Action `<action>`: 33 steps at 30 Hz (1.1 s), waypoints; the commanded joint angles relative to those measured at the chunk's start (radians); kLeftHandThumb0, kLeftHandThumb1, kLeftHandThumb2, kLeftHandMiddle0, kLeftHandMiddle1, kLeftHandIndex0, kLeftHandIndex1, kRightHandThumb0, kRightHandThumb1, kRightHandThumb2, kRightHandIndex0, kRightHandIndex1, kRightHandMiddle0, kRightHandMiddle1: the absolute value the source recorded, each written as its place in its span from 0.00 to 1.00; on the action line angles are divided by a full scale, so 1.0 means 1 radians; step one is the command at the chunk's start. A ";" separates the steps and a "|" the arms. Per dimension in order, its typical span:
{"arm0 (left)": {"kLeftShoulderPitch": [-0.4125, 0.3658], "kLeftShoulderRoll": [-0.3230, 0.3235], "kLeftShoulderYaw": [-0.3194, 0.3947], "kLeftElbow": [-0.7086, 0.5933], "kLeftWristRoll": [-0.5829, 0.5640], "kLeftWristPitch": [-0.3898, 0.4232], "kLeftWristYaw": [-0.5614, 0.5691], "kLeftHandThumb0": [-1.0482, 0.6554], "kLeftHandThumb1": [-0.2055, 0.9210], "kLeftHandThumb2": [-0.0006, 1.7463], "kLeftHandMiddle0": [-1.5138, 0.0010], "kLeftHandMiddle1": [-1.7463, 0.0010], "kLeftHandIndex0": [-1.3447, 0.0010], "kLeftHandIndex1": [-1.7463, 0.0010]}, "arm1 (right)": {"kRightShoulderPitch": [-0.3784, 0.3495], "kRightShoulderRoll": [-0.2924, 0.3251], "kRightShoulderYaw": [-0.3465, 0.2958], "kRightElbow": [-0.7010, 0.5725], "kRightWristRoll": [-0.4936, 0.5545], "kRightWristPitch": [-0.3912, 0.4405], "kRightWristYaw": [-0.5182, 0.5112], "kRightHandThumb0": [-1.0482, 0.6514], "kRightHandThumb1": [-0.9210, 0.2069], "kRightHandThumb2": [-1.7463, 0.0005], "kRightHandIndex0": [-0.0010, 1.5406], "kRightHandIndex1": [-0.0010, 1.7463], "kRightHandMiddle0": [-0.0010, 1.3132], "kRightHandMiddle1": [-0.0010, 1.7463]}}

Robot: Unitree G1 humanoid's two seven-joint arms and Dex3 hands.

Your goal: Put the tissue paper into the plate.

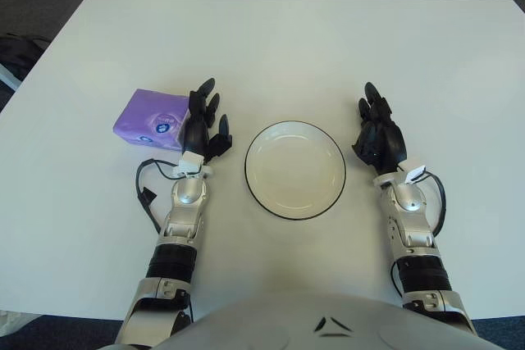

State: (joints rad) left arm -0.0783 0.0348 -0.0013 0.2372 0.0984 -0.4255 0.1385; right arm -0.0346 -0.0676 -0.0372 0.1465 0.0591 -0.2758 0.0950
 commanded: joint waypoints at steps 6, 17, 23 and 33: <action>0.110 -0.004 -0.002 0.083 -0.002 0.039 -0.012 0.24 1.00 0.42 0.74 1.00 1.00 0.58 | 0.094 0.002 0.007 0.086 -0.012 0.084 -0.002 0.11 0.00 0.40 0.00 0.00 0.00 0.00; 0.088 0.008 0.005 0.055 0.004 0.022 -0.006 0.24 1.00 0.42 0.74 1.00 1.00 0.57 | 0.090 0.007 0.012 0.094 -0.013 0.089 -0.006 0.11 0.00 0.40 0.00 0.00 0.00 0.00; 0.096 0.019 0.009 -0.076 0.032 0.014 0.006 0.26 1.00 0.42 0.73 0.99 1.00 0.59 | 0.084 0.010 0.013 0.107 -0.013 0.087 -0.009 0.11 0.00 0.40 0.00 0.00 0.00 0.00; 0.043 0.067 0.034 -0.054 0.129 -0.125 0.065 0.25 1.00 0.42 0.74 1.00 1.00 0.60 | 0.073 0.015 0.015 0.129 -0.013 0.071 -0.013 0.11 0.00 0.40 0.00 0.00 0.00 0.00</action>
State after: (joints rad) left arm -0.0343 0.0661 0.0122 0.1514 0.1797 -0.4955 0.1719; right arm -0.0407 -0.0615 -0.0303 0.1598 0.0591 -0.2932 0.0843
